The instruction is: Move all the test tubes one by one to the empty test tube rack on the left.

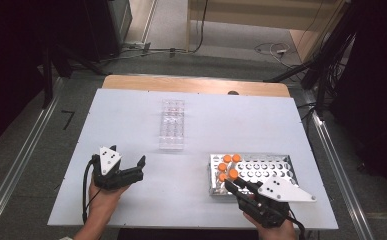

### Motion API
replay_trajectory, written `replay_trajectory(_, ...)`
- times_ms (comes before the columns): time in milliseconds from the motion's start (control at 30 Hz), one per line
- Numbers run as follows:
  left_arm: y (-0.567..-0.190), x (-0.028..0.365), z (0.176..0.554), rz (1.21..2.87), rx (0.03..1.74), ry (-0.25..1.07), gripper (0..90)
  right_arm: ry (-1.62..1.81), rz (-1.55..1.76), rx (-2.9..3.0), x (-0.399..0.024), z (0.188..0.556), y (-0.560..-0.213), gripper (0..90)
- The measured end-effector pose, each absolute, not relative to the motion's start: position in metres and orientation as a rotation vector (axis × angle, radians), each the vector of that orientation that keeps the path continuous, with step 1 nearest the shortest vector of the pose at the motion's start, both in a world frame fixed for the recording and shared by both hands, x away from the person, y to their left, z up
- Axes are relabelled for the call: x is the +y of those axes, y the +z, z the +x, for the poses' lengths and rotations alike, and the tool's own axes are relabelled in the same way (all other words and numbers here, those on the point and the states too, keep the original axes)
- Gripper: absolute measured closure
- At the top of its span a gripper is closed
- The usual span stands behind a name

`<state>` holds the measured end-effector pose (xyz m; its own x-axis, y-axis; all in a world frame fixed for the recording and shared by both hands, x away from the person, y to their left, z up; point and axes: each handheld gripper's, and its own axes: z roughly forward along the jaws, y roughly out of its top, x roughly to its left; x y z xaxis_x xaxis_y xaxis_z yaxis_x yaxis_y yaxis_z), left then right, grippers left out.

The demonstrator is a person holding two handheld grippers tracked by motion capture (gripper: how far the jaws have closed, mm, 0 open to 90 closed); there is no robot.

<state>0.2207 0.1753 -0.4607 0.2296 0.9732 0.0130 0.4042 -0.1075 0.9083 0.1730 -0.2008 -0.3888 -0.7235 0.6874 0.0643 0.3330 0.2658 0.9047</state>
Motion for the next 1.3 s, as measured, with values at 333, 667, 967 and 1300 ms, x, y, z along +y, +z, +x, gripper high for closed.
replay_trajectory(333,-0.456,0.167,0.219,1.681,1.264,0.838,6.7,1.441,0.881,2.259,-0.166,0.182,-0.399,72.2)
replay_trajectory(667,-0.448,0.17,0.22,1.648,1.239,0.775,11.3,1.396,0.829,2.292,-0.121,0.201,-0.411,72.2)
replay_trajectory(967,-0.424,0.153,0.205,1.644,1.084,0.659,25.5,1.339,0.837,2.334,-0.094,0.219,-0.429,72.2)
replay_trajectory(1300,-0.419,0.116,0.197,1.738,0.938,0.554,39.8,1.319,0.83,2.372,-0.081,0.226,-0.438,72.2)
